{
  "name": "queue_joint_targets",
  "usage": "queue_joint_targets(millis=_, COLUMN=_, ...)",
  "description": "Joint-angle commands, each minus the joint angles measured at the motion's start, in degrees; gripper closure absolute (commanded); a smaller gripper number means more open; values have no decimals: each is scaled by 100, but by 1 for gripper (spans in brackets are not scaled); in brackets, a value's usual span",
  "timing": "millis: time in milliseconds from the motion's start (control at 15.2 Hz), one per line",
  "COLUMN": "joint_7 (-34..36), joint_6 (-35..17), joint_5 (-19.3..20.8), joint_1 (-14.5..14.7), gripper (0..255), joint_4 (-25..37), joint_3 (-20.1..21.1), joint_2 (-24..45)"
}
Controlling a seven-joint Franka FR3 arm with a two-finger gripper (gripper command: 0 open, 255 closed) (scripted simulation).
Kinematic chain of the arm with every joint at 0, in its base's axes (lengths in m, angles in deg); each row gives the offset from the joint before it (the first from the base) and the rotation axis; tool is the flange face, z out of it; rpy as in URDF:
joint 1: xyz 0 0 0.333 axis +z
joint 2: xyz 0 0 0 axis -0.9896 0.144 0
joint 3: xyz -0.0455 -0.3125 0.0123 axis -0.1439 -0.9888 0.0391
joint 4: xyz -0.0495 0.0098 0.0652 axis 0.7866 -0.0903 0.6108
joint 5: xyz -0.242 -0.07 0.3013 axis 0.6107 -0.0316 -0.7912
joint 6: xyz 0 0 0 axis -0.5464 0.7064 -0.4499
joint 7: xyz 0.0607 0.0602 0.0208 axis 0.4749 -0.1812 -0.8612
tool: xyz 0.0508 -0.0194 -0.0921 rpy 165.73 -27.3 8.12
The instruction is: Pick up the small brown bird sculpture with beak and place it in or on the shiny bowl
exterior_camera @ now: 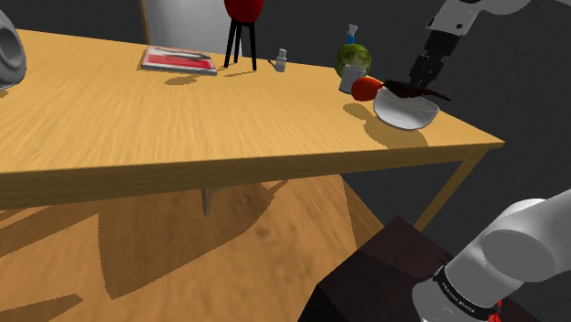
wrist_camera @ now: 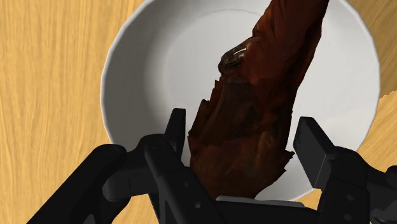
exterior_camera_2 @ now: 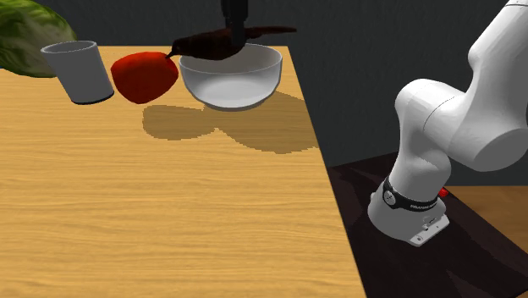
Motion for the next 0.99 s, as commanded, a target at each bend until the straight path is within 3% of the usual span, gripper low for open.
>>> queue_joint_targets(millis=0, joint_7=6, joint_6=-23, joint_5=2, joint_1=0, gripper=255, joint_4=-36, joint_3=4, joint_2=-17)
queue_joint_targets(millis=264, joint_7=6, joint_6=-23, joint_5=2, joint_1=0, gripper=255, joint_4=-36, joint_3=4, joint_2=-17)
queue_joint_targets(millis=330, joint_7=6, joint_6=-23, joint_5=2, joint_1=0, gripper=0, joint_4=-36, joint_3=4, joint_2=-17)
queue_joint_targets(millis=660, joint_7=6, joint_6=-23, joint_5=2, joint_1=0, gripper=0, joint_4=-36, joint_3=4, joint_2=-17)
queue_joint_targets(millis=924, joint_7=-44, joint_6=717, joint_5=-51, joint_1=21, gripper=0, joint_4=959, joint_3=-18, joint_2=243)
